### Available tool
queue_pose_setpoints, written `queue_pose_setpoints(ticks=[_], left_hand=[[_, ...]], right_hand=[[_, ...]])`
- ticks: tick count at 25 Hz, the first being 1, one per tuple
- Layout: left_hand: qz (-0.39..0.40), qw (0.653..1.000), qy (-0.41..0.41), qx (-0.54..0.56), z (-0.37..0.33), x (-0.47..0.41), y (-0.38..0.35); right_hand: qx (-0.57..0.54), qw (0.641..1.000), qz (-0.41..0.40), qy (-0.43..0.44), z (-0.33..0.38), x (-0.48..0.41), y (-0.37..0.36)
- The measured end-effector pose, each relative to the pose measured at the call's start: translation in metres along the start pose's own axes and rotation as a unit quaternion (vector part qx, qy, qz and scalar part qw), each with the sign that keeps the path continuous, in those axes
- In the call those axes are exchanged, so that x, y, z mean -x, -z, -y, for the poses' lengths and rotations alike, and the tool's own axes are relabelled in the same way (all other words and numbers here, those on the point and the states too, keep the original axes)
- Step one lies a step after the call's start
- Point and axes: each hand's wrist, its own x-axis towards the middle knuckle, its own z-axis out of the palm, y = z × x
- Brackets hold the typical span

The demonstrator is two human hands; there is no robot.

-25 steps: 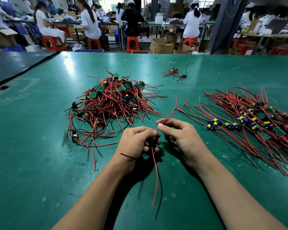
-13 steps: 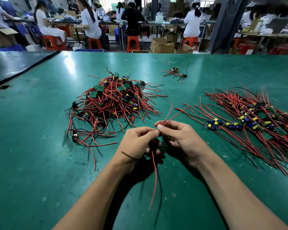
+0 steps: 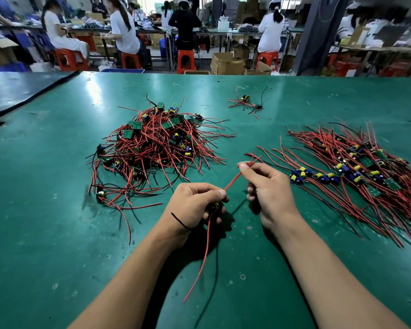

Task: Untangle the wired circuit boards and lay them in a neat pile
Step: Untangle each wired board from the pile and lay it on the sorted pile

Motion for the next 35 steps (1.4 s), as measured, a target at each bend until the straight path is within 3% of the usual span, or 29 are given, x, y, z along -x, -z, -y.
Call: queue_pose_setpoints(ticks=[4, 12, 15, 18, 21, 23, 29, 35], left_hand=[[0.004, 1.0, -0.014, -0.01, 0.0, 0.001, -0.002], [-0.023, 0.998, 0.0, 0.066, 0.003, -0.003, 0.007], [-0.024, 0.997, 0.002, 0.066, 0.002, -0.003, 0.007], [-0.037, 0.997, 0.001, 0.065, 0.001, -0.004, 0.005], [-0.028, 0.996, 0.013, 0.084, -0.001, -0.003, 0.006], [-0.013, 0.996, 0.024, 0.082, -0.002, -0.003, 0.008], [0.034, 0.996, 0.057, 0.053, -0.004, -0.005, 0.016], [0.058, 0.995, 0.057, 0.06, -0.002, -0.005, 0.017]], right_hand=[[-0.057, 0.997, -0.055, 0.003, 0.005, -0.007, 0.006], [-0.288, 0.951, -0.013, -0.114, 0.022, -0.015, 0.024], [-0.211, 0.97, 0.006, -0.119, 0.018, -0.013, 0.022], [-0.103, 0.984, 0.078, -0.122, 0.008, -0.002, 0.006], [-0.066, 0.967, 0.204, -0.141, 0.007, 0.008, -0.001], [-0.076, 0.958, 0.241, -0.138, 0.007, 0.011, -0.002], [-0.038, 0.984, 0.162, -0.056, -0.001, 0.014, -0.009], [-0.017, 0.993, 0.11, -0.026, -0.002, 0.013, -0.011]])
